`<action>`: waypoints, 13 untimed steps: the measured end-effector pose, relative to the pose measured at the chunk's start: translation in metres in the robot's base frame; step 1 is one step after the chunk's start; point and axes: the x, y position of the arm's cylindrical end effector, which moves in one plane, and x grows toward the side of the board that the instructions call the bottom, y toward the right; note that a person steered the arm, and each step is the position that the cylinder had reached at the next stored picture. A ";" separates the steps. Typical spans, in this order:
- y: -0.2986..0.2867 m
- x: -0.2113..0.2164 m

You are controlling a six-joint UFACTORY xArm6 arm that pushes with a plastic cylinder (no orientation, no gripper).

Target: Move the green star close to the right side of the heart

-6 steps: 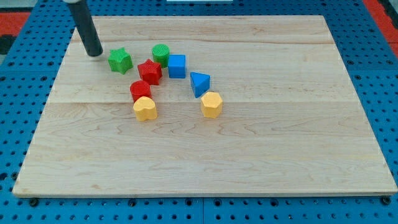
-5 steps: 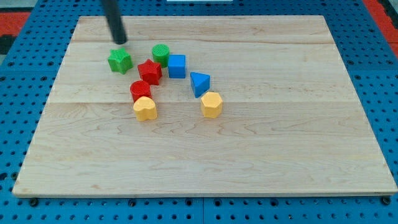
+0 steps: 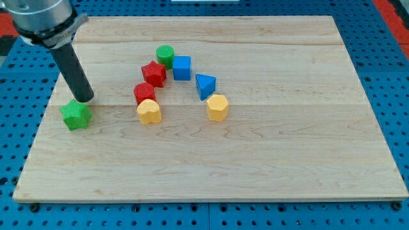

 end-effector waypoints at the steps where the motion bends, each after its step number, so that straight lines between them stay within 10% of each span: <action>1: -0.039 0.002; 5: 0.053 0.142; 13: 0.130 0.122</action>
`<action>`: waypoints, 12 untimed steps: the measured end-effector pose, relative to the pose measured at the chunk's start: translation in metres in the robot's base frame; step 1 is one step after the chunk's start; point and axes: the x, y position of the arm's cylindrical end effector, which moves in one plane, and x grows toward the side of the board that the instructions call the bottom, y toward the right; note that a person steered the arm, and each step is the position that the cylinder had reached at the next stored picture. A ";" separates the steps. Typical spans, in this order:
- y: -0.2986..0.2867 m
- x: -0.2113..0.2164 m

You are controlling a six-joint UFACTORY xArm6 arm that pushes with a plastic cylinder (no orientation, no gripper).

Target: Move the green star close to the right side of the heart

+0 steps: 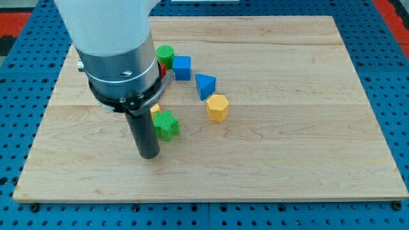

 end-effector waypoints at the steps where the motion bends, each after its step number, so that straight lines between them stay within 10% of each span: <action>1: -0.005 0.002; 12: 0.052 -0.018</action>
